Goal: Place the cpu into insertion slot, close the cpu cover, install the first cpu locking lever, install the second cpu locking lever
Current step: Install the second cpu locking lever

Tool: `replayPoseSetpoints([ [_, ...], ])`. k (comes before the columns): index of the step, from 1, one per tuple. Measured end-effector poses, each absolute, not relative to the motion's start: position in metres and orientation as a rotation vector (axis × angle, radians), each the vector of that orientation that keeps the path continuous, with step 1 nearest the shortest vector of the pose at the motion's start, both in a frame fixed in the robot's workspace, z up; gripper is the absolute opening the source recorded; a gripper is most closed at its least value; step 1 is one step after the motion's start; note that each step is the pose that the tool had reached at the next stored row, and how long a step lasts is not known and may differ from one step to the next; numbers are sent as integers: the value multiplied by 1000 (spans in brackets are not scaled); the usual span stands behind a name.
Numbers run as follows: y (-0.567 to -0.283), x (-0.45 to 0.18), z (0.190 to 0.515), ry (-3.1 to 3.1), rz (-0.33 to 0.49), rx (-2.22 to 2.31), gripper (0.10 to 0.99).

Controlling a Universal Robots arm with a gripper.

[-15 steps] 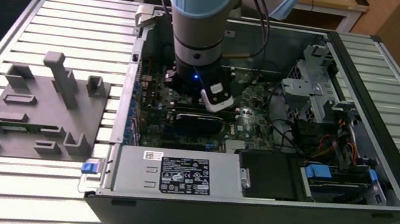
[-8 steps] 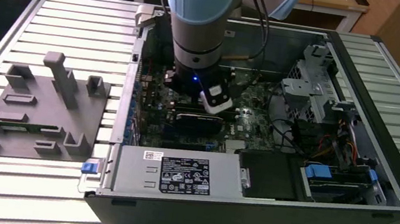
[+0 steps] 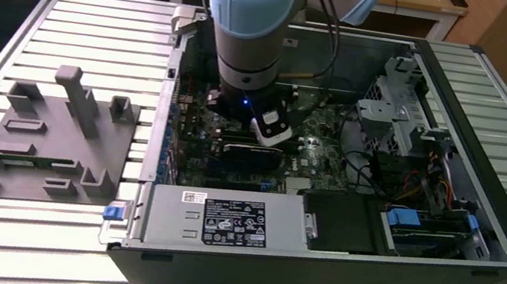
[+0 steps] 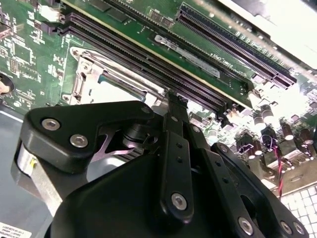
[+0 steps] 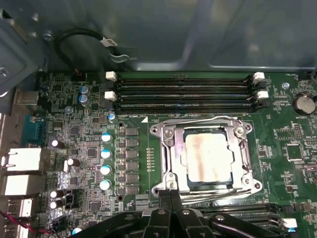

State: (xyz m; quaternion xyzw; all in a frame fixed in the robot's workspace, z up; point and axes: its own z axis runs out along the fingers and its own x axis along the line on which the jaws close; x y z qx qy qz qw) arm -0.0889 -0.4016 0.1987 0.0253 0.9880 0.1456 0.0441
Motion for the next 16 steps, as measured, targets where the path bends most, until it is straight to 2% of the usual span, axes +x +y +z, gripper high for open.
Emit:
replayPoseSetpoints([
  [16,-403,-93,190,3013,492,79,106],
])
